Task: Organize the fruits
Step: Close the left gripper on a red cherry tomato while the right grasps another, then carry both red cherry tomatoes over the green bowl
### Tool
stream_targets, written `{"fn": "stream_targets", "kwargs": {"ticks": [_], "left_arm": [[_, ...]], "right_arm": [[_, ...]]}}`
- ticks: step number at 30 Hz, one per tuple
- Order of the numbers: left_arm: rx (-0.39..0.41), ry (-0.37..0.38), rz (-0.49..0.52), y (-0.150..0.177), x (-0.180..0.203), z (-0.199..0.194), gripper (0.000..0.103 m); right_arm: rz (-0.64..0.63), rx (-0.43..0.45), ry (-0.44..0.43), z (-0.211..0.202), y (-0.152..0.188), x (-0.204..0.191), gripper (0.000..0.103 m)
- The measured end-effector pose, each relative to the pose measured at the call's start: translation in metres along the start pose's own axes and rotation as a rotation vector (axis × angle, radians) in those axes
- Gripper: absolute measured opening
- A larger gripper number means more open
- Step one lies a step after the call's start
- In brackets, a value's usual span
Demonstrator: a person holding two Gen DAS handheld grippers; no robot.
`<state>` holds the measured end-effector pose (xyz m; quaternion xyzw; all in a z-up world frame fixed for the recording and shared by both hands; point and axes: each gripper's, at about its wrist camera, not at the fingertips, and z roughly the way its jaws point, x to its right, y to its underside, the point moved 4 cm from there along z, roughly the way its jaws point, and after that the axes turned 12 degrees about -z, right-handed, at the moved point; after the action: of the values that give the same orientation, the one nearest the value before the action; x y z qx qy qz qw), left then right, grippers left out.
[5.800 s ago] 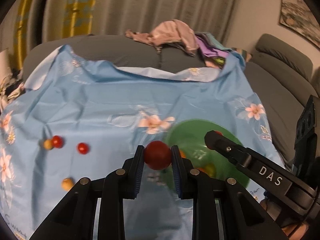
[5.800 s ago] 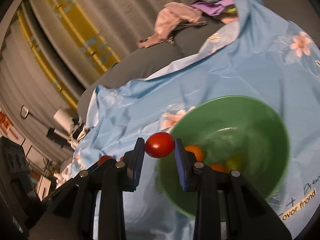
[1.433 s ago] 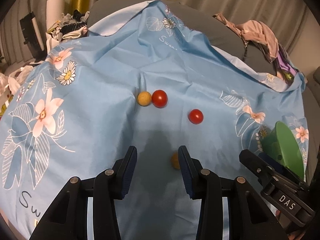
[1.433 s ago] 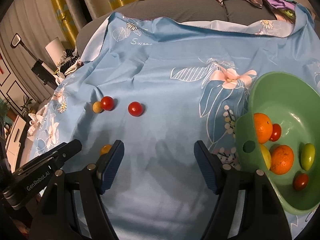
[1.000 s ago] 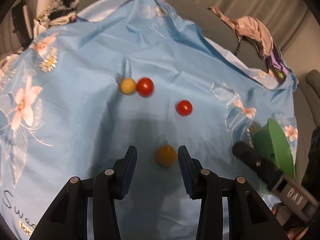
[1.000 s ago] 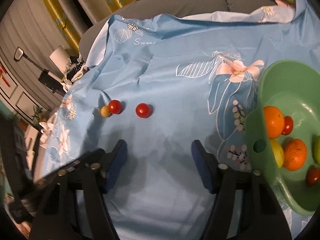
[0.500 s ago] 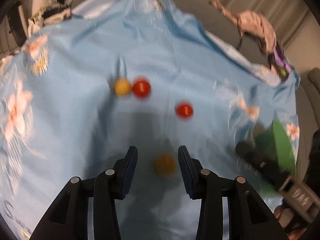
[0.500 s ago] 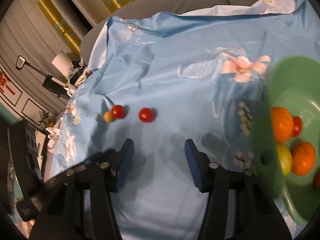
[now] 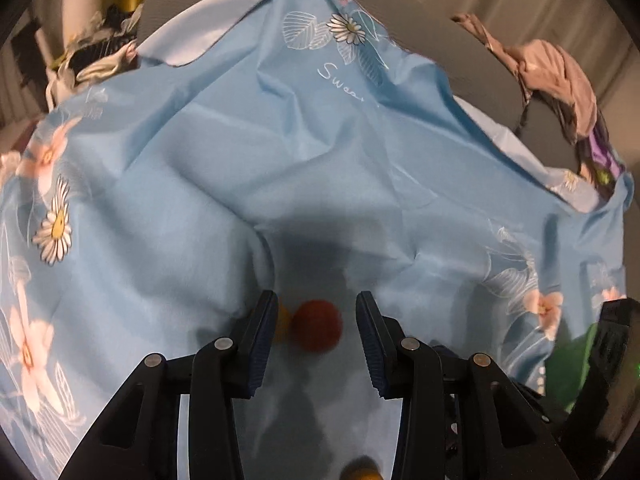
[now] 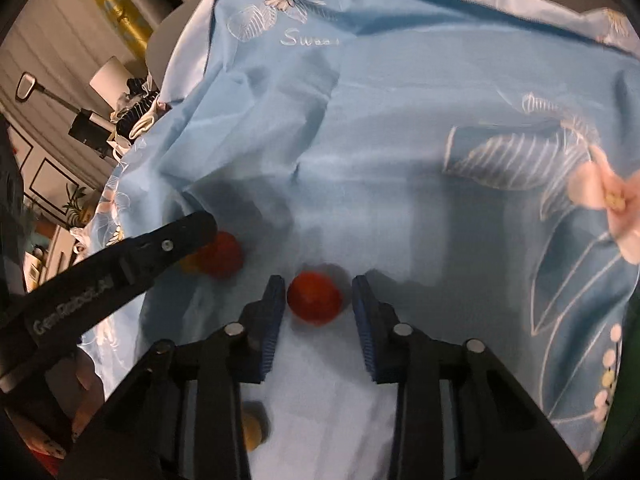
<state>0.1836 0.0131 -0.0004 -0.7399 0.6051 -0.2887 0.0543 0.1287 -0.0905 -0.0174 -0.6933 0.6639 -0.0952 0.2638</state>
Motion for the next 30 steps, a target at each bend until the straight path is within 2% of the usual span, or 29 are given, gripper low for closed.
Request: {"fn": "stream_targets", "kwargs": {"ticks": [3,8,10,11,13,16,20,23,26,30], "left_arm": [[-0.005,0.004,0.017,-0.002,0.005,0.005,0.041],[0.005,-0.029,0.106,0.005,0.019,0.013,0.041],[-0.050,-0.053,0.106,0.012,0.021,0.023,0.041],[-0.088,-0.069,0.096,0.016,0.020,0.031,0.037],[-0.033,-0.063,0.103,0.016,0.019,0.033,0.036],[-0.025,-0.061,0.079,0.015,0.014,0.034,0.030],[-0.023,-0.030,0.041,0.013,0.006,0.031,0.028],[-0.018,-0.033,0.030,0.014,0.007,0.027,0.027],[0.011,-0.018,0.053,0.017,0.016,0.013,0.027],[0.055,0.053,0.066,0.018,0.030,-0.021,0.027]], "right_arm": [[-0.027,0.008,0.018,-0.001,0.001,-0.001,0.027],[0.029,0.009,0.052,-0.016,0.010,0.016,0.028],[0.057,0.027,0.050,-0.028,0.016,0.023,0.028],[0.075,0.039,0.051,-0.035,0.019,0.027,0.028],[0.097,0.069,0.047,-0.048,0.023,0.031,0.028],[0.101,0.106,0.060,-0.066,0.025,0.035,0.028],[0.116,0.142,0.072,-0.080,0.023,0.039,0.028],[0.120,0.157,0.071,-0.087,0.024,0.039,0.028],[0.118,0.183,0.081,-0.098,0.023,0.039,0.028],[0.138,0.226,0.078,-0.118,0.026,0.043,0.028]]}}
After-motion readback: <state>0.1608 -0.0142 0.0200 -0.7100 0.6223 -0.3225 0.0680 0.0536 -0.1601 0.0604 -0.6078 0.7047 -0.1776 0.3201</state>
